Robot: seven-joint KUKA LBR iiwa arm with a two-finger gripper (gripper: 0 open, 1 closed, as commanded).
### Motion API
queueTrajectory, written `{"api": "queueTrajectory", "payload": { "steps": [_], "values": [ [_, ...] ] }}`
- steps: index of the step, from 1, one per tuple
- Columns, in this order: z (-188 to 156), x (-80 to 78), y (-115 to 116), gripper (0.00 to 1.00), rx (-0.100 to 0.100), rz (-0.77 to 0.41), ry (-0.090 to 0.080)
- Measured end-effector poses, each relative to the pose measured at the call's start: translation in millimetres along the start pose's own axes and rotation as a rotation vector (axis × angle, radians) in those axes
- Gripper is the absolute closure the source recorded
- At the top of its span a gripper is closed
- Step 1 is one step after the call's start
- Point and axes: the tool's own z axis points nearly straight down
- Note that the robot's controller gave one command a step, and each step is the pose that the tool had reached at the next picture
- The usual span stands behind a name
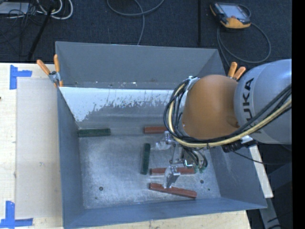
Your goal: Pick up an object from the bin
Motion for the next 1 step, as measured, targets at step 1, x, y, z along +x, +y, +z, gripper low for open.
{"api": "queueTrajectory", "payload": {
  "steps": [1],
  "values": [
    [-3.2,-1.7,-0.4,0.0,0.0,0.002,-0.007]
  ]
}}
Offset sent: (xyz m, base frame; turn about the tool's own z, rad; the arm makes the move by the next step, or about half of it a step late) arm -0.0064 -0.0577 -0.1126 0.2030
